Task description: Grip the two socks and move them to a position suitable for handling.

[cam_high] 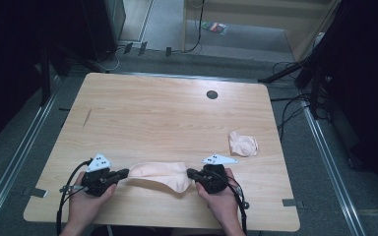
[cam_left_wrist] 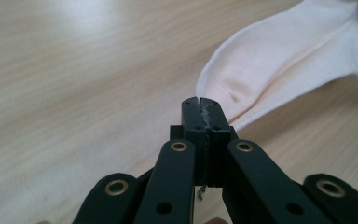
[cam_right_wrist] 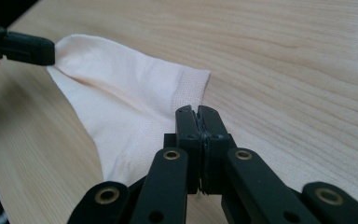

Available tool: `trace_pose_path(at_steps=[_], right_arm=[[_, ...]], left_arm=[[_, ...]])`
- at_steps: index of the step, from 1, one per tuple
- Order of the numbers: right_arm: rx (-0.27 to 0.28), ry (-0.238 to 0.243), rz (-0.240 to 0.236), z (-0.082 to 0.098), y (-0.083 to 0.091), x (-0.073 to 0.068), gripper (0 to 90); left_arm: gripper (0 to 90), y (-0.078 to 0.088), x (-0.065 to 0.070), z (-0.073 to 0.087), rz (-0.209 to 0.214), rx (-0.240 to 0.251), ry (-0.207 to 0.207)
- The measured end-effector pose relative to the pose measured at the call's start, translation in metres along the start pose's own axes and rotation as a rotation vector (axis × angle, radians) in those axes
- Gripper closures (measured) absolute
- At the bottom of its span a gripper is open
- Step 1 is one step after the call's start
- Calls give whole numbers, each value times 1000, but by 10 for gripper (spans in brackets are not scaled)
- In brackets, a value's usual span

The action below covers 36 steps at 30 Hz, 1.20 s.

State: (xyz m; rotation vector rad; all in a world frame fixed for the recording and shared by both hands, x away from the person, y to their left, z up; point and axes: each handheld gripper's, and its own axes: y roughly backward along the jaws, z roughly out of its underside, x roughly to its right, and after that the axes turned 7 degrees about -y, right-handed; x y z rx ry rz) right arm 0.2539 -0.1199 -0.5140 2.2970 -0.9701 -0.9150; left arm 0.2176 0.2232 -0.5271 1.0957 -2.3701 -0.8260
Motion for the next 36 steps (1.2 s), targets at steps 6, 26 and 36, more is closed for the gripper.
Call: trace_pose_path(at_steps=[6, 26, 36], right_arm=[[66, -5, 51, 5, -3, 12, 711], [12, 99, 141, 31, -22, -11, 758], [4, 101, 149, 17, -13, 5, 895]], left_arm=[[671, -10, 5, 3, 31, 64, 22], [900, -30, 1, -1, 41, 25, 21], [900, -22, 9, 0, 60, 10, -12]])
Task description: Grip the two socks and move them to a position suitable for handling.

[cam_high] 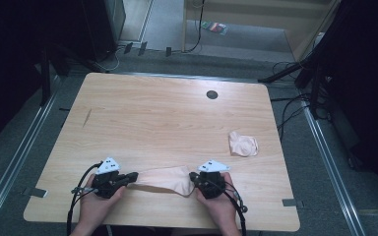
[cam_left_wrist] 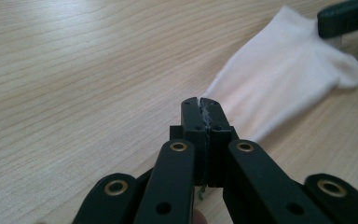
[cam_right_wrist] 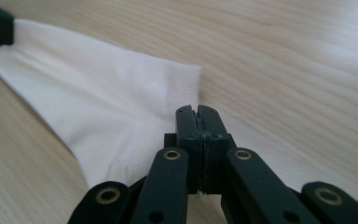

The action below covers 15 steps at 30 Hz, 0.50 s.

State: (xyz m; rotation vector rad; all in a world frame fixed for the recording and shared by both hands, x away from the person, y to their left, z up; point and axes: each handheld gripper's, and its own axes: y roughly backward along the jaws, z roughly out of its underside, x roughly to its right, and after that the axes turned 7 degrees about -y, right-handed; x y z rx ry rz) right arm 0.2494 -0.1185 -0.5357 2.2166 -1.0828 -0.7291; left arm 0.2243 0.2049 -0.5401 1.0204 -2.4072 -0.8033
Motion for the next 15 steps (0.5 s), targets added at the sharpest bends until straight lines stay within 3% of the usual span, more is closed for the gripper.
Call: trace_pose_path(at_steps=[2, 3, 4, 6, 8, 10, 12, 13, 14, 15], right_arm=[[9, -28, -3, -3, 5, 9, 895], [16, -37, -10, -3, 7, 14, 893], [16, -51, -32, -4, 8, 16, 889], [2, -48, -80, -3, 7, 18, 864], [23, -60, -114, -3, 9, 20, 747], [51, -102, -132, -6, 14, 29, 706], [103, -146, -105, -11, 24, 43, 678], [103, -146, -105, -11, 24, 43, 678], [162, -197, -40, -16, 36, 64, 678], [180, -217, -10, -18, 40, 71, 679]], left_arm=[[900, 1, 2, -1, -9, 15, -19], [900, 0, 1, 0, 9, 16, -8], [900, -3, 1, 1, 46, 16, 1], [890, -9, 5, 4, 36, 10, -24], [751, -12, 8, 5, 77, 3, -22], [626, -10, 9, 3, 61, 37, -32], [528, -8, 7, 3, 54, 70, -20], [502, -8, 7, 3, 54, 70, -20], [463, -6, 1, 3, 37, 118, -12], [440, -5, -4, 3, 30, 146, -6]])
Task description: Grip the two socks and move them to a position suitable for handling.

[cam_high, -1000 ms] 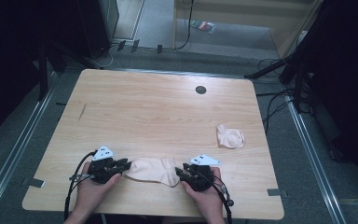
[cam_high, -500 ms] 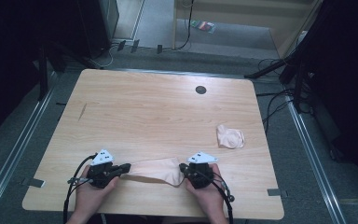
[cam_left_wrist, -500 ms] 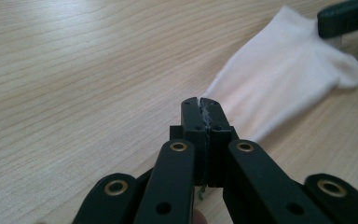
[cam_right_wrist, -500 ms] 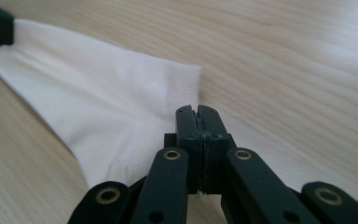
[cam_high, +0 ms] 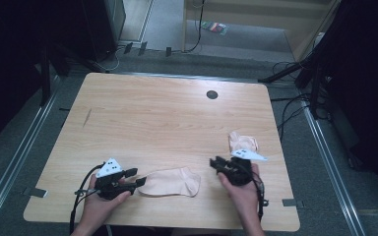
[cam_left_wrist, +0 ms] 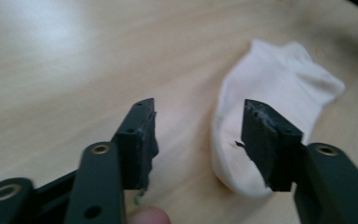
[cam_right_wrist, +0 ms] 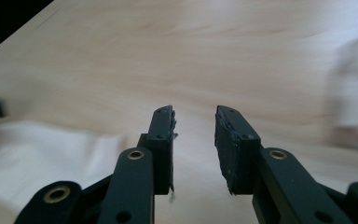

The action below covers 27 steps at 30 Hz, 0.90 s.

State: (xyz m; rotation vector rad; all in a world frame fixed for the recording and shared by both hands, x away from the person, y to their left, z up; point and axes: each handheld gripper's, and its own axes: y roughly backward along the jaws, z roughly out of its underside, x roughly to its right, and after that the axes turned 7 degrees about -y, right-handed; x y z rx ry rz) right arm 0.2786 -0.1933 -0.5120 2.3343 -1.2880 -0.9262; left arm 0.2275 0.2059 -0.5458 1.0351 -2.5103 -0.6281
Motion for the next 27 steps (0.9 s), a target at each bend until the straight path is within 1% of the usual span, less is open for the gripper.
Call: trace_pose_path(at_steps=[1, 2, 3, 4, 5, 7, 8, 10, 12, 14, 15, 17, 19, 21, 23, 25, 26, 27], right_arm=[[27, -16, 39, -6, 4, 9, 687], [54, -20, 88, -12, 7, 19, 692], [76, -22, 127, -17, 9, 27, 697], [91, -26, 160, -20, 10, 33, 701], [110, -34, 201, -24, 11, 43, 704], [128, -37, 251, -30, 9, 55, 708], [129, -43, 272, -33, 6, 62, 710], [134, -56, 298, -37, -1, 74, 710], [134, -62, 318, -39, -8, 84, 688], [119, -72, 326, -40, -16, 90, 647], [110, -74, 340, -40, -19, 92, 620], [106, -72, 376, -39, -25, 95, 567], [105, -71, 421, -38, -27, 96, 533], [98, -66, 422, -36, -29, 95, 515], [81, -43, 431, -33, -32, 94, 537], [53, -27, 455, -29, -36, 94, 593], [67, -22, 456, -27, -37, 92, 659], [67, -16, 454, -27, -37, 91, 754]], left_arm=[[430, 2, -7, -1, -6, 35, 12], [420, 3, -14, -2, -21, 61, 23], [407, 4, -20, -2, -37, 78, 36], [398, 6, -29, -3, -60, 96, 47], [389, 7, -34, -3, -74, 111, 59], [386, 10, -47, -3, -130, 124, 71], [388, 12, -51, -2, -148, 130, 82], [389, 16, -58, 1, -170, 137, 100], [391, 18, -60, 2, -182, 142, 106], [393, 17, -61, 4, -170, 143, 116], [396, 16, -60, 4, -168, 136, 113], [409, 15, -59, 4, -165, 129, 107], [428, 14, -58, 4, -156, 119, 99], [436, 14, -58, 4, -156, 117, 92], [439, 14, -58, 5, -152, 111, 99], [444, 14, -59, 5, -148, 107, 100], [446, 14, -58, 5, -144, 106, 107], [447, 14, -58, 5, -148, 105, 106]])
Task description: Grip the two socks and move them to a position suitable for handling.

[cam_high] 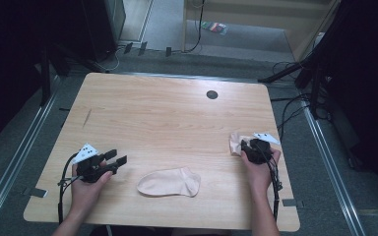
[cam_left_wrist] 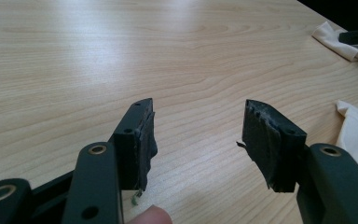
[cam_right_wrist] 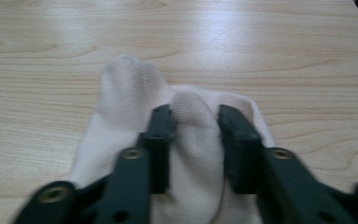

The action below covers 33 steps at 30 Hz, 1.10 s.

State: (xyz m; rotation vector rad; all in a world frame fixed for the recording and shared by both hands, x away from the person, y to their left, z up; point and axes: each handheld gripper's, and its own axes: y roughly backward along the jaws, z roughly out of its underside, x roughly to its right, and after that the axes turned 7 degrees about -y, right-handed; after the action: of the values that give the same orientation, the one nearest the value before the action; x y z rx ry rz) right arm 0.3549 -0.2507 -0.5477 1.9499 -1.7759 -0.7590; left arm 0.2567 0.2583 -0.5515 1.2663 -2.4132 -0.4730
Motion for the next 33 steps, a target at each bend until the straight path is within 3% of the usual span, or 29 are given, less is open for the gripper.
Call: trace_pose_path(at_steps=[2, 7, 10, 14, 20, 22, 24, 27, 29, 33], right_arm=[[-7, -16, -18, 0, 1, -1, 826], [5, -49, -54, -3, 4, -2, 843], [60, -50, -123, -13, 20, -21, 844], [49, 0, -230, -19, 30, -64, 843], [-44, 50, -402, -9, 17, -141, 843], [-61, 95, -428, -5, 11, -163, 843], [-78, 102, -445, -1, 4, -178, 840], [-111, 96, -441, 3, -9, -189, 765], [-123, 53, -450, 3, -13, -188, 681], [-68, -6, -486, -6, -7, -179, 745]], left_arm=[[448, 0, 0, 0, -2, -4, -1], [449, 0, 0, 0, -2, -3, -1], [450, -1, 0, 0, -2, -1, 1], [454, -2, 0, -1, -3, -8, -3], [453, -2, 0, 0, -1, -12, -5], [453, -2, 0, 0, 2, -14, -4], [452, -2, 0, 0, 3, -15, -6], [449, -2, 0, 0, 5, -15, -4], [448, -2, -1, 0, 7, -17, -4], [448, -2, -1, 0, 9, -19, -4]])
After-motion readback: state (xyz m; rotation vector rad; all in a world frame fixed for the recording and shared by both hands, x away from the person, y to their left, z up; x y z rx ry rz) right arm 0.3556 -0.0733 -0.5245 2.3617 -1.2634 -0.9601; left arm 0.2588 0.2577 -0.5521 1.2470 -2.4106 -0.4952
